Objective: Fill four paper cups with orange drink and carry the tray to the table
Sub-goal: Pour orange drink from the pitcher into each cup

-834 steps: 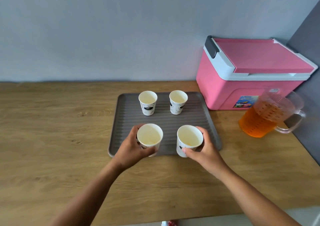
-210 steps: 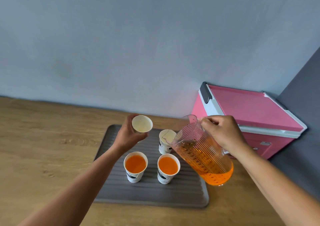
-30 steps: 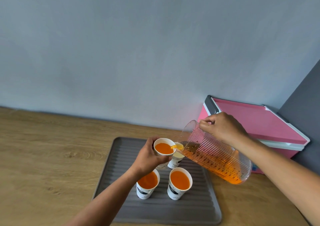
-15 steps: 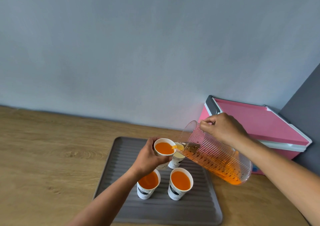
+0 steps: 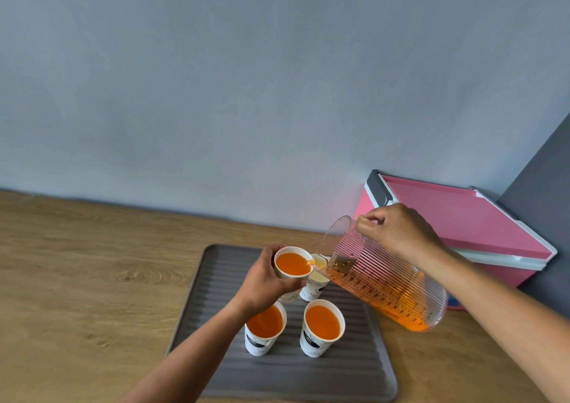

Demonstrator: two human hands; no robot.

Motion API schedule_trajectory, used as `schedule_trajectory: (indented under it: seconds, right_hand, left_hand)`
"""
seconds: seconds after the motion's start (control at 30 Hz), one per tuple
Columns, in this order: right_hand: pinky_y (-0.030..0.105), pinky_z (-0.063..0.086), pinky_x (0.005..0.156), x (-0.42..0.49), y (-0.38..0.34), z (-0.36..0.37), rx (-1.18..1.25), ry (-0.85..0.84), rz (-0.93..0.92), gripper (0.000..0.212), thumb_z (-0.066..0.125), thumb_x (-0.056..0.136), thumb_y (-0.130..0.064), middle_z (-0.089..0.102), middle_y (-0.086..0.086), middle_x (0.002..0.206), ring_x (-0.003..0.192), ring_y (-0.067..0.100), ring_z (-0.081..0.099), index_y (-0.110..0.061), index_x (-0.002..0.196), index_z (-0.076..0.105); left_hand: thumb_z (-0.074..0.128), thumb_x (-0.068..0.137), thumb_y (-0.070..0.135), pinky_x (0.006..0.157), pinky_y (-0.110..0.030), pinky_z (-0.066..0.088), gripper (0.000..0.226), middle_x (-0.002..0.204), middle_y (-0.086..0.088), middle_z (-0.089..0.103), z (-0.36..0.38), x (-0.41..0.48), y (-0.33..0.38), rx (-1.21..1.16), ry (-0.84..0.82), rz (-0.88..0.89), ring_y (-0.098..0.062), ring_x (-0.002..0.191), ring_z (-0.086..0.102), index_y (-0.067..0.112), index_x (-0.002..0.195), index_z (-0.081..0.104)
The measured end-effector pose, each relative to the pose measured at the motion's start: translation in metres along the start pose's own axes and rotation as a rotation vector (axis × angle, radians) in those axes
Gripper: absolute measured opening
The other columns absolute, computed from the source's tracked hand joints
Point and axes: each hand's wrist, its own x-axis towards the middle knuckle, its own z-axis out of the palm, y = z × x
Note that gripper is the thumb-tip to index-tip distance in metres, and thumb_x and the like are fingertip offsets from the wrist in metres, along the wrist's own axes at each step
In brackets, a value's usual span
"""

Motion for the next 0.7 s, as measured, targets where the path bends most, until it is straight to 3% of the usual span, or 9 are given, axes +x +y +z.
schedule_trajectory:
  seconds: [0.23, 0.4, 0.47, 0.57, 0.7]
  right_hand:
    - [0.023, 0.039, 0.059, -0.004, 0.005, 0.004, 0.035, 0.019, 0.016, 0.026, 0.055, 0.089, -0.046, 0.055, -0.020, 0.061, 0.058, 0.000, 0.051, -0.034, 0.067, 0.062]
    - [0.036, 0.058, 0.074, -0.007, 0.014, 0.012, 0.104, 0.057, 0.074, 0.032, 0.054, 0.086, -0.050, 0.074, -0.012, 0.084, 0.074, 0.010, 0.067, -0.026, 0.086, 0.076]
    - [0.034, 0.058, 0.068, -0.009, 0.018, 0.013, 0.141, 0.074, 0.085, 0.031, 0.055, 0.087, -0.050, 0.074, -0.010, 0.076, 0.067, 0.013, 0.067, -0.027, 0.084, 0.076]
    - [0.029, 0.043, 0.054, -0.014, 0.022, 0.017, 0.208, 0.095, 0.095, 0.033, 0.057, 0.088, -0.046, 0.064, -0.006, 0.053, 0.050, 0.015, 0.056, -0.025, 0.068, 0.072]
    - [0.028, 0.035, 0.051, -0.018, 0.024, 0.021, 0.307, 0.131, 0.107, 0.039, 0.059, 0.089, -0.038, 0.055, -0.013, 0.042, 0.044, 0.013, 0.045, -0.023, 0.053, 0.063]
  left_hand:
    - [0.086, 0.069, 0.032, 0.081, -0.015, 0.045, 0.073, 0.116, 0.015, 0.054, 0.001, 0.002, -0.002, -0.001, 0.001, -0.003, -0.006, 0.105, 0.056, 0.033, 0.124, 0.039]
    - [0.086, 0.070, 0.033, 0.082, -0.017, 0.045, 0.072, 0.117, 0.014, 0.054, 0.000, 0.004, -0.001, 0.017, 0.005, 0.001, -0.008, 0.107, 0.056, 0.034, 0.124, 0.038]
    - [0.086, 0.069, 0.034, 0.083, -0.018, 0.047, 0.073, 0.117, 0.013, 0.056, -0.001, 0.007, -0.001, 0.017, 0.005, 0.009, -0.008, 0.107, 0.057, 0.032, 0.125, 0.039]
    - [0.087, 0.066, 0.035, 0.086, -0.022, 0.050, 0.074, 0.117, 0.014, 0.058, -0.005, 0.011, -0.003, 0.015, -0.002, 0.016, -0.007, 0.106, 0.059, 0.031, 0.125, 0.043]
    - [0.087, 0.068, 0.034, 0.078, -0.016, 0.047, 0.072, 0.113, 0.017, 0.056, -0.008, 0.013, -0.001, 0.030, -0.008, 0.023, -0.003, 0.102, 0.058, 0.033, 0.124, 0.042]
